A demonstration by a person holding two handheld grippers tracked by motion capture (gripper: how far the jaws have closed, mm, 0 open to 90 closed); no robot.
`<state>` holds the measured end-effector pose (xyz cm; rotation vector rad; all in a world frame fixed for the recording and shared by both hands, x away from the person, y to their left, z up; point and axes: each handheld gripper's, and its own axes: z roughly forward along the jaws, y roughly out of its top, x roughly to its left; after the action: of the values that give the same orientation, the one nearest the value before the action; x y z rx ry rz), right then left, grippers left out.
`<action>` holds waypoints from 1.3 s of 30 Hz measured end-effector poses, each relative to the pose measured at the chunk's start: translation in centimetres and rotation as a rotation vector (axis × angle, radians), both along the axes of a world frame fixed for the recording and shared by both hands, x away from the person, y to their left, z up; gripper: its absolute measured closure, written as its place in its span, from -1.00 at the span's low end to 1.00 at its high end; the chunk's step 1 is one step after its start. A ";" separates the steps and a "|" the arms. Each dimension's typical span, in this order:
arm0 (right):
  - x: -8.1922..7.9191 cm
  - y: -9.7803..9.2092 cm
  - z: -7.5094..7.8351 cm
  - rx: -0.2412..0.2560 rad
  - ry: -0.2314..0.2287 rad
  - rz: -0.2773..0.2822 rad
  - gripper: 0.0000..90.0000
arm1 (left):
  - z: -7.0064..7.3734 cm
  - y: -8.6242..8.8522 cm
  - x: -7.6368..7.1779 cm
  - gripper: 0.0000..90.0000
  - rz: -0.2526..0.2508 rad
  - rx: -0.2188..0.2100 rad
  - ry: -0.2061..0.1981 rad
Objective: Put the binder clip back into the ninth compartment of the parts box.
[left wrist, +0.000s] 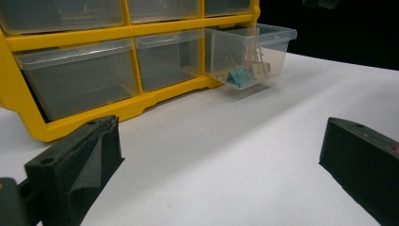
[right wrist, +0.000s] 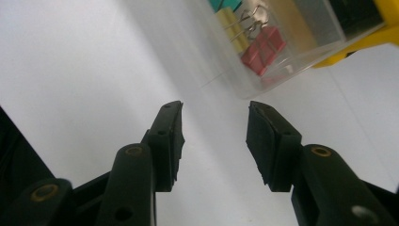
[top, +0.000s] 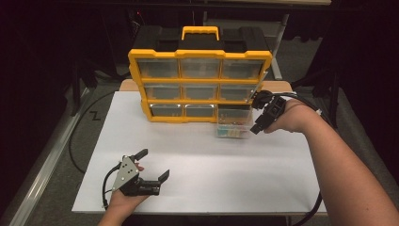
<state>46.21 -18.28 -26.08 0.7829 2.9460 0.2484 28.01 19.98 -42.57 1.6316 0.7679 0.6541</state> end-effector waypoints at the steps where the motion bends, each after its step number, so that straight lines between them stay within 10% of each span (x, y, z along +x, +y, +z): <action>1: -0.2 -0.1 -0.2 0.000 0.008 0.001 0.27 | 0.0 0.0 0.0 -1.00 -0.001 0.002 0.000; 39: -4.7 -0.7 -11.6 -0.046 0.047 -0.024 -0.48 | 0.0 -0.1 0.0 -1.00 -0.008 0.004 -0.001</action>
<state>41.55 -18.97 -37.68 0.8291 2.9722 0.1616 27.98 19.84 -42.53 1.6367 0.7592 0.6515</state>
